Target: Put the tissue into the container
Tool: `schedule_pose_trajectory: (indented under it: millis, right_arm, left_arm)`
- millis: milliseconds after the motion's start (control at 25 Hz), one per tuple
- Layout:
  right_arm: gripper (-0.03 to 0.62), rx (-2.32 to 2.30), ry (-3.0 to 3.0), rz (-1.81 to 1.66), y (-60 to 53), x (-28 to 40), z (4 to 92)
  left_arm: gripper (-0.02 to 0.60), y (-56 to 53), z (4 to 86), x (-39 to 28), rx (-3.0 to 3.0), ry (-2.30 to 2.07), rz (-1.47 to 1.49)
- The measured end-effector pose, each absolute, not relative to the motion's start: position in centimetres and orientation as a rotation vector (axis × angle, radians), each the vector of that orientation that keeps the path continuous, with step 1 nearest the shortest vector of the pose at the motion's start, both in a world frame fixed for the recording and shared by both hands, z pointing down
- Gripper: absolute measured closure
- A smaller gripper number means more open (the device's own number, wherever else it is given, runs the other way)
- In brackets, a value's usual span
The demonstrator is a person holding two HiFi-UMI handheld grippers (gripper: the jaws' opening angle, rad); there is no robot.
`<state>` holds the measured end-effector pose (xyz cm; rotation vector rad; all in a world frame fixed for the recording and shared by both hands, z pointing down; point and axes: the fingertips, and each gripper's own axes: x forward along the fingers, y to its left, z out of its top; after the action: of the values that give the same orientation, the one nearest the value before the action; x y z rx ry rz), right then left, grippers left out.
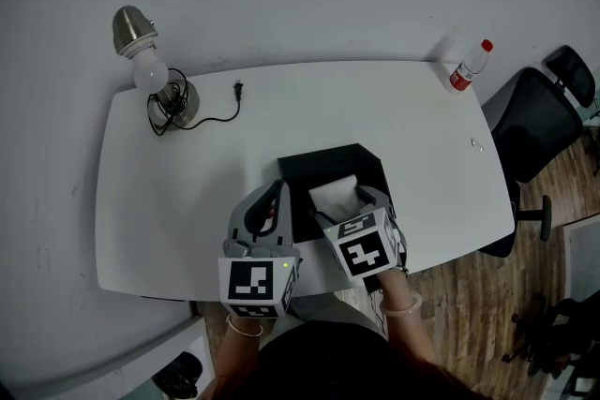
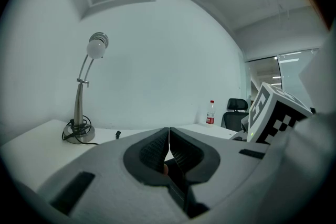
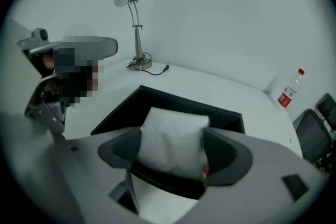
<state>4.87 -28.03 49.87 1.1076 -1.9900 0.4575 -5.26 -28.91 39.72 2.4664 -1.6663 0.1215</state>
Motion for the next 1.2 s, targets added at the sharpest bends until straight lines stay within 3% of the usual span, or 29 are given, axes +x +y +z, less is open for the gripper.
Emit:
schedule_pose_trajectory:
  millis: [1200]
  right_arm:
    - [0.204,1.087,-1.945,0.436,-28.0,5.0,49.9]
  left_arm:
    - [0.554,-27.2,38.7,-6.9,2.455,-1.713,0.108]
